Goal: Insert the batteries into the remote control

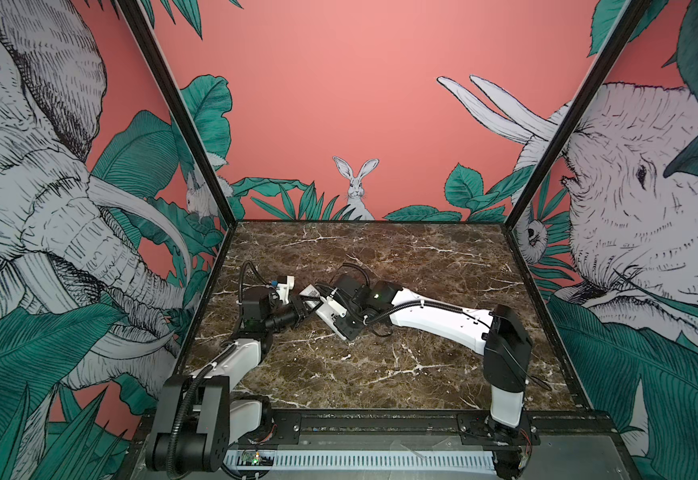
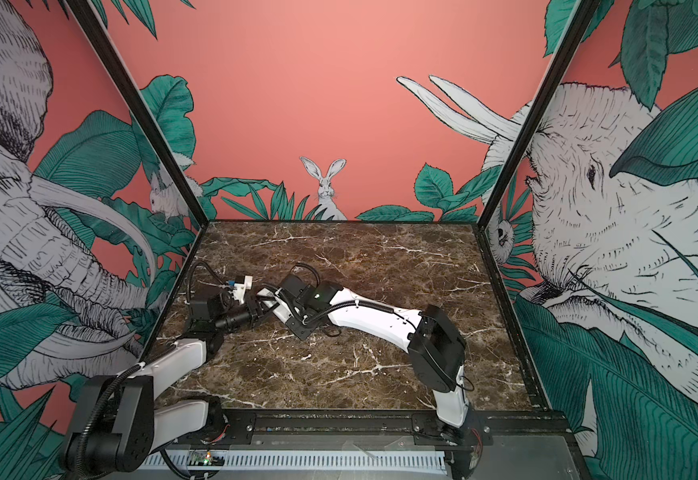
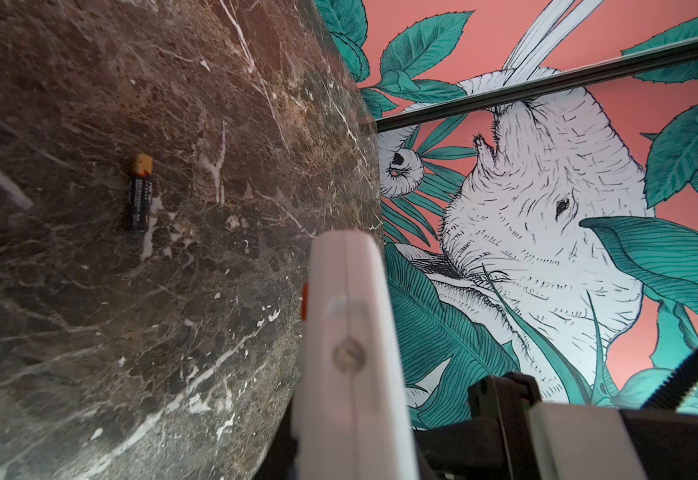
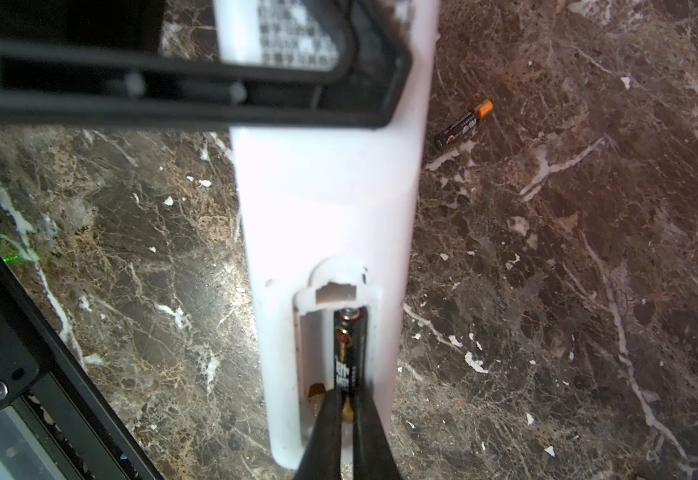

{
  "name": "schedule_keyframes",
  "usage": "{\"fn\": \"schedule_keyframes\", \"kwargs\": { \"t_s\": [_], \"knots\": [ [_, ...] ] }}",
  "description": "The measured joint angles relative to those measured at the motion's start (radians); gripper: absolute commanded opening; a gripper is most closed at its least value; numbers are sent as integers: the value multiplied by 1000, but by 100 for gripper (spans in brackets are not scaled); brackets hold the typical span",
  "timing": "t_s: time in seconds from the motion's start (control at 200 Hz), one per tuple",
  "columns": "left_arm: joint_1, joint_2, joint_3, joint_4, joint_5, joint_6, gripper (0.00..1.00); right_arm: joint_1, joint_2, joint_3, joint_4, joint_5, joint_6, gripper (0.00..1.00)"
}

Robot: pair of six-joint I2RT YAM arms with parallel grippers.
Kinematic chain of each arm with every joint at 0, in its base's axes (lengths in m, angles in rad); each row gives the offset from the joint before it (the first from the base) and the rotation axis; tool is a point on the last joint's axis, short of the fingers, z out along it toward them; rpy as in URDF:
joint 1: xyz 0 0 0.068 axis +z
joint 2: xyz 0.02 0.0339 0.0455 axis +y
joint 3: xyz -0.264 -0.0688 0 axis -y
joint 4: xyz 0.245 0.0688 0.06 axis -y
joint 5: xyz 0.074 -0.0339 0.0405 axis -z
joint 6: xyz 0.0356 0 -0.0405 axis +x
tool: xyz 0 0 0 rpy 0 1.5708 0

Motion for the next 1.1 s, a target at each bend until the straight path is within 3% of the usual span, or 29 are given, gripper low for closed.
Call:
{"fn": "schedule_keyframes", "kwargs": {
  "t_s": [0.215, 0.405, 0.495, 0.7, 1.1],
  "knots": [
    [-8, -13, -2, -13, 13, 27, 0, 0, -117, -79, -11, 18, 4, 21],
    [-53, -13, -14, 55, 24, 31, 0, -2, -221, -133, 0, 1, 9, 44],
    [-93, -13, -14, 84, 33, 35, 0, -10, -259, -172, 15, -38, 18, 49],
    [-151, -13, -14, 138, 52, 32, 0, -27, -278, -243, 37, -96, 19, 50],
    [-174, -38, -14, 179, 71, 11, 0, -34, -288, -294, 99, -133, 18, 47]
  ]
}}
